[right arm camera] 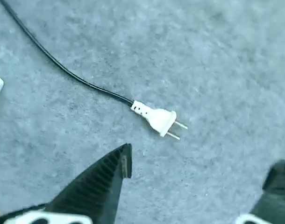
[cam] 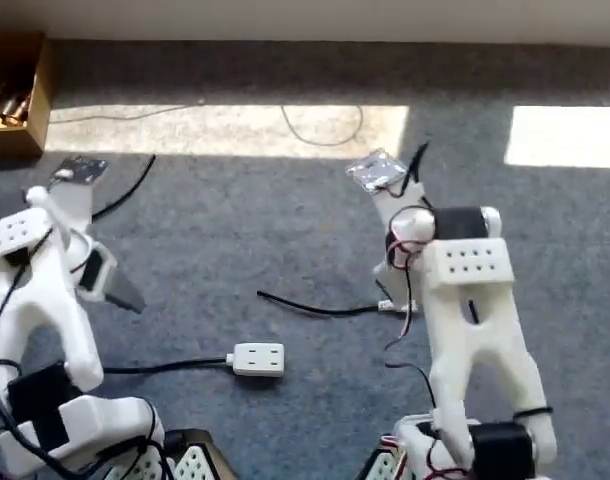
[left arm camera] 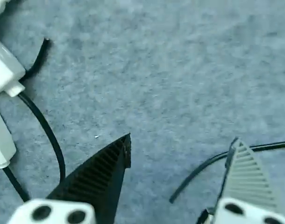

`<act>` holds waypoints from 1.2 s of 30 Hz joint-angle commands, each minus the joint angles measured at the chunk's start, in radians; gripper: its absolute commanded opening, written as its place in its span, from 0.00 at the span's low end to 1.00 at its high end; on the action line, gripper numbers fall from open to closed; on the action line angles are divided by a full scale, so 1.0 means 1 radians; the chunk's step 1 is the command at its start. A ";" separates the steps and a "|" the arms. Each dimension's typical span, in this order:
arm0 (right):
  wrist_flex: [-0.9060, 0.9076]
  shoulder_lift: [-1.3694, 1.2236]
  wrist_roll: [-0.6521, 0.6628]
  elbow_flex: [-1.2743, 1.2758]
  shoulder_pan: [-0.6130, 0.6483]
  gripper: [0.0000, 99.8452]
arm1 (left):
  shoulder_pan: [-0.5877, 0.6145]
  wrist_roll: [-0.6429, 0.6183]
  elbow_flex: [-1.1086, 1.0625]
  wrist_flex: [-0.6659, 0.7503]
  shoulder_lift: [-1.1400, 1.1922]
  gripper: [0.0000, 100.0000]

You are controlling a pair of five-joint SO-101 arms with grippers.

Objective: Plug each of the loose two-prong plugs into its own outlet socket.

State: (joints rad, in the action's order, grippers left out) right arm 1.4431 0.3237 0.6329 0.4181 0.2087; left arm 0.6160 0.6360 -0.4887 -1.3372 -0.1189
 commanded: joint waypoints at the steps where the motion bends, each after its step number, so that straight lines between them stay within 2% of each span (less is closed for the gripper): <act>1: 0.068 -0.130 0.272 -0.166 0.022 0.25 | 0.108 0.115 -0.170 0.255 -0.044 0.33; 3: 0.174 -0.180 0.466 -0.199 0.047 0.26 | 0.156 0.172 -0.217 0.321 -0.044 0.33; 4: 0.208 -0.199 0.520 -0.202 0.059 0.26 | 0.179 0.198 -0.226 0.341 -0.044 0.33; 7: 0.203 -0.222 0.601 -0.197 0.094 0.26 | 0.234 0.250 -0.229 0.362 -0.044 0.33; 13: 0.074 -0.228 0.746 -0.048 0.111 0.25 | 0.303 0.293 -0.228 0.374 -0.044 0.33; 16: -0.022 -0.228 0.827 0.044 0.101 0.20 | 0.337 0.293 -0.228 0.374 -0.044 0.33; 20: -0.151 -0.228 0.876 0.125 0.088 0.19 | 0.367 0.295 -0.226 0.374 -0.042 0.33; 26: -0.318 -0.236 0.899 0.208 0.047 0.19 | 0.417 0.376 -0.231 0.374 -0.042 0.33; 36: -0.363 -0.239 0.902 0.222 0.002 0.19 | 0.444 0.376 -0.232 0.370 -0.042 0.33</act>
State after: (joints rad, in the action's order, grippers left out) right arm 1.0948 0.0829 1.5198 0.6452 0.2225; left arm 1.0564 1.0058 -0.7250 -0.9735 -0.1250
